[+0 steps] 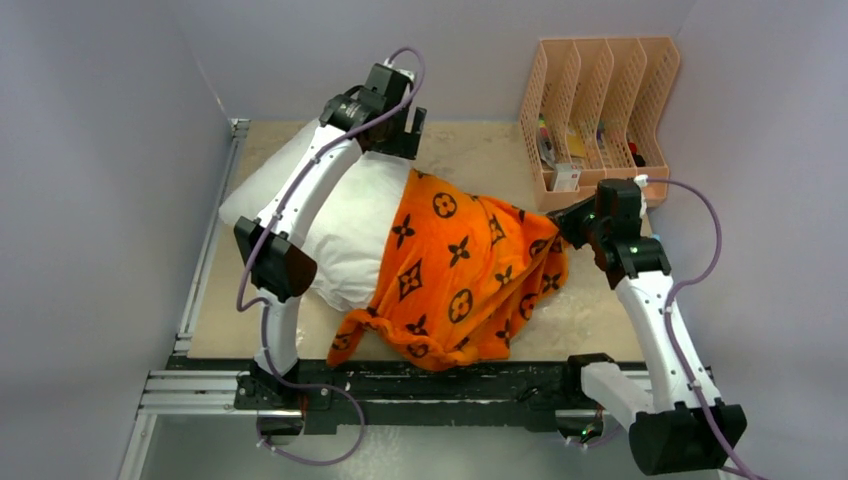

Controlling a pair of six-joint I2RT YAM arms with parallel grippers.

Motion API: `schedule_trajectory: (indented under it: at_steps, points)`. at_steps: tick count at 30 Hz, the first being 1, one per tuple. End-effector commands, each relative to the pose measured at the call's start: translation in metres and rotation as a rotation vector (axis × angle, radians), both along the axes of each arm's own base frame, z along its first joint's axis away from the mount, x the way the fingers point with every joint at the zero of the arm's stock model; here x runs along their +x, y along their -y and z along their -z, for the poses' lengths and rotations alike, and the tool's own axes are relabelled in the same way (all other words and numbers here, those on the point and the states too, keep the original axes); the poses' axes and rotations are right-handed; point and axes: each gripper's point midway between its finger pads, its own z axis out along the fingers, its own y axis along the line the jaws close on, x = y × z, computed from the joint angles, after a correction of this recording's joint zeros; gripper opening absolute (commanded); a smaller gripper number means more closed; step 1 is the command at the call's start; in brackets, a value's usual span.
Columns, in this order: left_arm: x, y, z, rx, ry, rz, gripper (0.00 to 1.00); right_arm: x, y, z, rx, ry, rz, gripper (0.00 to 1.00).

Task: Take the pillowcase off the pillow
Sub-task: Remove the pillow from the pillowcase.

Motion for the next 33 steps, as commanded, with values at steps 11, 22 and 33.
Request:
schedule_trajectory:
  at_steps: [11,22,33]
  points:
    - [-0.099,-0.053,0.159,0.095,-0.373,-0.24,0.54,-0.009,0.028,-0.052,-0.342,0.051,-0.147,0.0]
    - [-0.143,-0.192,0.161,-0.15,-0.21,-0.793,0.0,-0.03,0.083,-0.096,-0.567,0.028,0.051,0.0]
    - [-0.161,-0.249,0.165,-0.315,-0.212,-0.963,0.0,-0.045,0.13,-0.069,-0.544,-0.103,0.213,0.0]
